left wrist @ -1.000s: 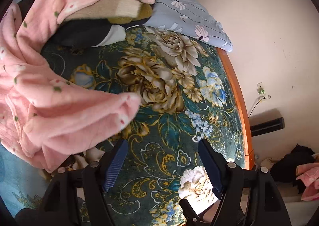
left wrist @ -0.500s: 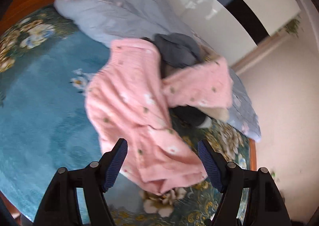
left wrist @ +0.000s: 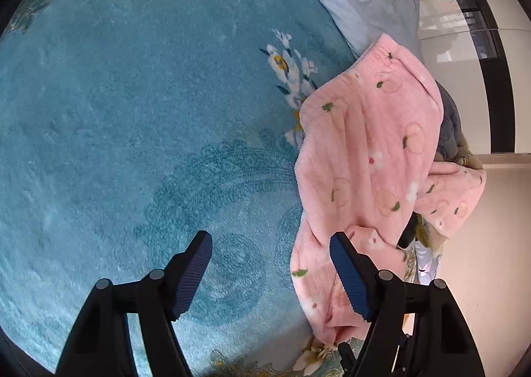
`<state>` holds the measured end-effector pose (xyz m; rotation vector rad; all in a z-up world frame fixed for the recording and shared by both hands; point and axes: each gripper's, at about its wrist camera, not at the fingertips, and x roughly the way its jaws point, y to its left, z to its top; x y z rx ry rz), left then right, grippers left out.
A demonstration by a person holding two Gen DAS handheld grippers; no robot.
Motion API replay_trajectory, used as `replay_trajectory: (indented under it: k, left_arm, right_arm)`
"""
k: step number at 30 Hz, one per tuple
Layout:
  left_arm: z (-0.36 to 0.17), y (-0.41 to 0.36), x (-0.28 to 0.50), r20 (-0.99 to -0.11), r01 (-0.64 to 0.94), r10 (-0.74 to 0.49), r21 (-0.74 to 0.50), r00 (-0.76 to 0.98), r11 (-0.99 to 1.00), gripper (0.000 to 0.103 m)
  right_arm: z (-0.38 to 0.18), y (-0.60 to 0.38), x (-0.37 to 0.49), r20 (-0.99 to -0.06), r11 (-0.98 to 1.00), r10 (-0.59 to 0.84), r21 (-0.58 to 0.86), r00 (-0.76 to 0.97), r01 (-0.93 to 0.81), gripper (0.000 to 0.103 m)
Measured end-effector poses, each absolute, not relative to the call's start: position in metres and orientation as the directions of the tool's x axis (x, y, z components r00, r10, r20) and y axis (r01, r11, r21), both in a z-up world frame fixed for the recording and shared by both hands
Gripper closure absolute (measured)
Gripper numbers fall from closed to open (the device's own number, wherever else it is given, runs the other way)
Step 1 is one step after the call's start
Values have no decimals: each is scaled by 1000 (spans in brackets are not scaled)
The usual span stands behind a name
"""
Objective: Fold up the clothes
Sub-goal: 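Pull the pink garment off the pile and spread it on the blanket with the left gripper, then grasp the garment hem with the left gripper while the right gripper grasps another hem corner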
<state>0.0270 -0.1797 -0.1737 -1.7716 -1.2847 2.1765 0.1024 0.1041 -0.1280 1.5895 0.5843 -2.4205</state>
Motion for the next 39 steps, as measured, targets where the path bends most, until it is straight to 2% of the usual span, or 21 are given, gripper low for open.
replay_trajectory:
  k: [4, 6, 8, 12, 13, 14, 15, 16, 17, 18, 19, 20, 21, 22, 27, 31, 39]
  left_arm:
    - [-189, -169, 4, -771, 426, 549, -637, -324, -642, 26]
    - [-197, -163, -8, -762, 420, 565, -646, -315, -637, 26]
    - [-204, -158, -19, -754, 415, 581, -655, -306, -632, 26]
    - [-219, -147, -42, -736, 403, 612, -673, -289, -620, 26]
    - [-223, -145, -48, -732, 400, 620, -678, -284, -617, 26]
    - [-226, -142, -52, -726, 402, 628, -682, -280, -611, 26]
    - [-229, -140, -53, -720, 409, 637, -687, -275, -601, 26]
    - [-231, -139, -55, -714, 415, 645, -692, -271, -591, 28]
    - [-233, -138, -56, -710, 426, 650, -694, -271, -580, 28]
    - [-233, -138, -56, -707, 438, 652, -696, -276, -569, 30]
    - [-233, -139, -56, -701, 447, 654, -700, -282, -557, 43]
    - [-233, -139, -55, -696, 457, 657, -703, -288, -545, 58]
    - [-233, -140, -54, -697, 470, 656, -701, -290, -537, 90]
    - [-232, -140, -53, -705, 489, 650, -690, -285, -534, 97]
    - [-196, -157, -32, -705, 473, 596, -704, -383, -529, 99]
    - [-152, -204, -7, -701, 467, 529, -713, -479, -522, 100]
    - [-73, -331, 58, -681, 422, 370, -703, -632, -573, 100]
  right_arm:
    - [-139, 110, 109, -907, -765, 148, -357, -394, 536, 2]
    - [-147, 119, 108, -902, -718, 212, -405, -376, 566, 8]
    - [-154, 121, 103, -899, -718, 237, -417, -368, 557, 23]
    - [-168, 117, 96, -893, -709, 274, -438, -357, 552, 26]
    - [-172, 115, 95, -891, -705, 281, -443, -356, 554, 33]
    - [-176, 114, 94, -890, -702, 291, -448, -352, 553, 53]
    - [-177, 115, 93, -888, -704, 308, -454, -342, 545, 66]
    - [-176, 118, 91, -886, -722, 321, -457, -334, 519, 86]
    - [-168, 126, 88, -889, -764, 318, -446, -329, 467, 89]
    - [-155, 137, 86, -896, -820, 298, -417, -329, 393, 89]
    - [-139, 150, 85, -901, -870, 273, -381, -337, 312, 91]
    - [-123, 163, 85, -903, -911, 249, -341, -349, 233, 91]
    - [-106, 177, 88, -902, -939, 227, -303, -367, 165, 91]
    - [-89, 191, 92, -898, -959, 206, -264, -389, 104, 92]
    - [-15, 238, 103, -857, -985, 166, -122, -488, -120, 93]
    - [21, 246, 114, -806, -968, 144, 5, -575, -250, 93]
    - [55, 257, 145, -712, -936, 60, 203, -700, -287, 94]
